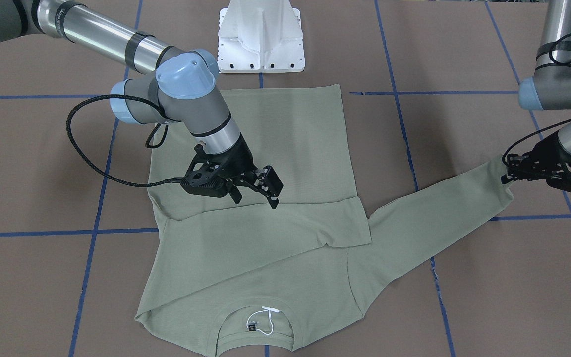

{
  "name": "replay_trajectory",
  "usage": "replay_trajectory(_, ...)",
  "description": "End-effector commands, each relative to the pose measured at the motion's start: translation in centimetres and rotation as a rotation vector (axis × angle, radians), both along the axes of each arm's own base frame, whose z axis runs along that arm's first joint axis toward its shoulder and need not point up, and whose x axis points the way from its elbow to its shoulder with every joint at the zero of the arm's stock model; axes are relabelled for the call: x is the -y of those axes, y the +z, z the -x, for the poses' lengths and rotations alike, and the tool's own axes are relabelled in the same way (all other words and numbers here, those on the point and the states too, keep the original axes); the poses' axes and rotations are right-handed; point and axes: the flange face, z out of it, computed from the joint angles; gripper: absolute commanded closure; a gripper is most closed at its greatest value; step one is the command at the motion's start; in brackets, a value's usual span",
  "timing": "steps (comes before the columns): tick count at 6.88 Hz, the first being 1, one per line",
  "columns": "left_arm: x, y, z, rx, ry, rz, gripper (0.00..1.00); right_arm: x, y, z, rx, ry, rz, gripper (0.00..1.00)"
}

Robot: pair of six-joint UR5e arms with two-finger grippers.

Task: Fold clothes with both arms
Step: 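Grasp the other sleeve cuff with the left gripper while the right arm withdraws, then fold the held sleeve across the shirt front with the left gripper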

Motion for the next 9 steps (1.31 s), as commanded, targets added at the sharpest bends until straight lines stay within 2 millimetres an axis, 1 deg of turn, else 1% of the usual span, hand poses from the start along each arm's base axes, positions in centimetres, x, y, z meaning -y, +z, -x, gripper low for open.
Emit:
replay_trajectory(1, 0.3, -9.3, -2.0, -0.094, -0.073, 0.018, 1.00, -0.9, 1.8, -5.0, 0.020, 0.016, -0.013, 0.01)
replay_trajectory(2, 1.8, -15.1, -4.7, -0.155, -0.102, 0.044, 1.00, -1.1, 4.5, -9.7, 0.022, -0.031, -0.011, 0.01)
replay_trajectory(3, 2.3, -21.6, -10.3, -0.219, -0.111, 0.126, 1.00, -1.2, 7.9, -13.5, -0.010, -0.064, -0.028, 0.00)
replay_trajectory(4, 2.3, -27.0, -14.9, -0.262, -0.160, 0.203, 1.00, -0.8, 10.8, -16.7, -0.050, -0.079, -0.053, 0.00)
replay_trajectory(5, 1.2, -32.7, -19.8, -0.308, -0.193, 0.211, 1.00, 0.2, 14.8, -21.0, -0.093, -0.111, -0.061, 0.00)
replay_trajectory(6, 0.9, -38.4, -23.1, -0.362, -0.189, 0.245, 1.00, 0.5, 18.7, -24.6, -0.148, -0.134, -0.084, 0.00)
replay_trajectory(7, 2.4, -44.0, -24.6, -0.407, -0.264, 0.287, 1.00, 0.4, 21.9, -26.9, -0.201, -0.147, -0.103, 0.00)
replay_trajectory(8, 3.0, -49.2, -27.0, -0.450, -0.311, 0.305, 1.00, 0.2, 23.9, -28.9, -0.229, -0.140, -0.098, 0.00)
replay_trajectory(9, 4.6, -53.7, -31.3, -0.454, -0.362, 0.363, 1.00, -0.3, 25.4, -30.5, -0.240, -0.134, -0.082, 0.00)
